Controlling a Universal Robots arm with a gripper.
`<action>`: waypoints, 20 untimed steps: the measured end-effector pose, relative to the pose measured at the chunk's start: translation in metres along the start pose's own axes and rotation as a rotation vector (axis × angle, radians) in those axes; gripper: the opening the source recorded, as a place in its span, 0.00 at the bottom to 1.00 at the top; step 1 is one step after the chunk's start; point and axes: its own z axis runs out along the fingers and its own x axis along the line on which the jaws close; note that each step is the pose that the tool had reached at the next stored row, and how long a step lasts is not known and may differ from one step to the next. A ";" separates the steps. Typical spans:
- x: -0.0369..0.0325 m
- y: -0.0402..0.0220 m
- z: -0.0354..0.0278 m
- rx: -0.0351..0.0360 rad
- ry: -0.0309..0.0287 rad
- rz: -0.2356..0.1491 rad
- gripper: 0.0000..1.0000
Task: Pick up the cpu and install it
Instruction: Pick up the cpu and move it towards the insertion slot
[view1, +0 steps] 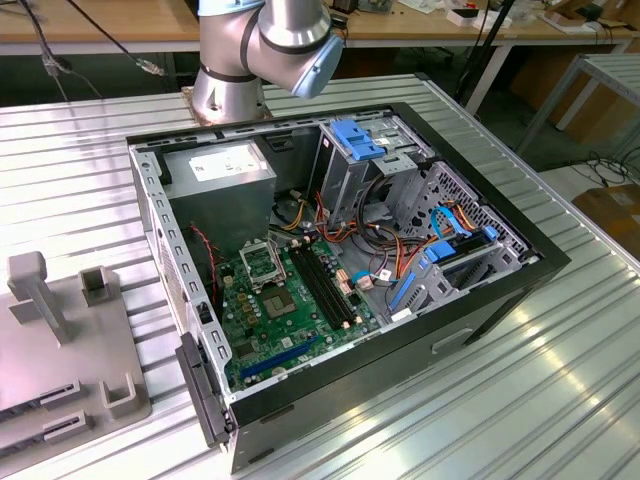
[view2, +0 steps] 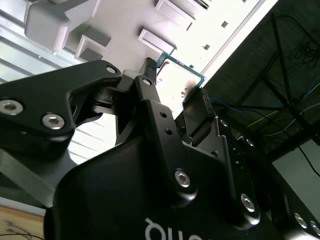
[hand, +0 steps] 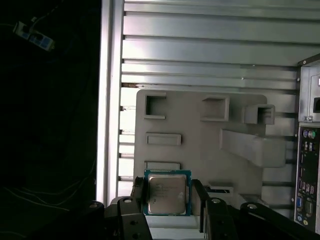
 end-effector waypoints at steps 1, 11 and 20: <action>0.0001 0.0001 -0.0062 0.0000 0.0001 0.000 0.47; 0.0000 0.0003 -0.0134 -0.0001 0.0003 0.000 0.47; -0.0001 0.0004 -0.0216 0.0000 0.0003 0.000 0.47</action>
